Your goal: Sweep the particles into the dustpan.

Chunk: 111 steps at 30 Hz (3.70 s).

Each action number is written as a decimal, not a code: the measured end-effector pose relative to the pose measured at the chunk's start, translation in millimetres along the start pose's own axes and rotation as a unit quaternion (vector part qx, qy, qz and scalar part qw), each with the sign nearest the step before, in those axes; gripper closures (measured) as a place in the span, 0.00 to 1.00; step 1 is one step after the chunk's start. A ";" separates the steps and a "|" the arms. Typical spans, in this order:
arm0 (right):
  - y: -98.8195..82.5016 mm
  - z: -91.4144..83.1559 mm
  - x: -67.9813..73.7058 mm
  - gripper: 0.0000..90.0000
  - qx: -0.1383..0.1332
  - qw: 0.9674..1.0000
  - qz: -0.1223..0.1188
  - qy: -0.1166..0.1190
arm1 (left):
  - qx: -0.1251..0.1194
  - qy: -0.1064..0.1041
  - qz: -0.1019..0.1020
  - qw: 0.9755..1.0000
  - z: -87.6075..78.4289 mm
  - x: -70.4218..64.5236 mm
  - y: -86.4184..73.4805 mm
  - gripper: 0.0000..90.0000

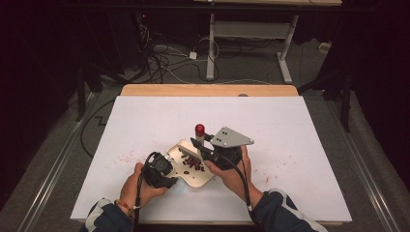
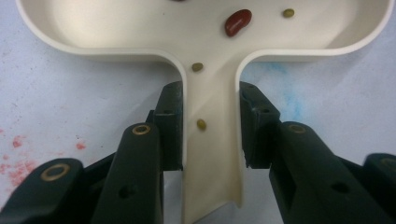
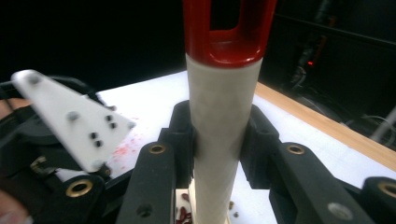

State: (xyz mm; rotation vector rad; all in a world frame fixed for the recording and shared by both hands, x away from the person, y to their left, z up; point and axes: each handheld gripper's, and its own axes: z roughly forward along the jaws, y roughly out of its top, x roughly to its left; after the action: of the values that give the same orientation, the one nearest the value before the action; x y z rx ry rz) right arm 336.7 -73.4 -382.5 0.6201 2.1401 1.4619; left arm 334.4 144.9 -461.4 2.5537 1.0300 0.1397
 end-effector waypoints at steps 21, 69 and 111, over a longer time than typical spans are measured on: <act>15.1 -0.6 -5.2 0.78 -0.028 0.999 -0.016 0.018 | -0.014 -0.008 0.009 1.000 -0.6 4.5 -4.2 0.71; -16.9 -67.2 -90.3 0.78 0.037 0.984 -0.031 0.171 | -0.001 -0.006 0.048 0.999 -15.7 11.0 -41.6 0.71; -13.5 9.9 -28.5 0.77 0.030 0.993 -0.035 -0.106 | 0.009 -0.007 0.017 1.000 -7.7 9.4 -17.7 0.71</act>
State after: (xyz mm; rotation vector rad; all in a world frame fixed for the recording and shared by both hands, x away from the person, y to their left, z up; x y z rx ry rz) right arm 363.8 -88.0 -394.7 0.6818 2.0248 1.2401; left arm 328.0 165.4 -461.6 2.5853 0.9865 0.1238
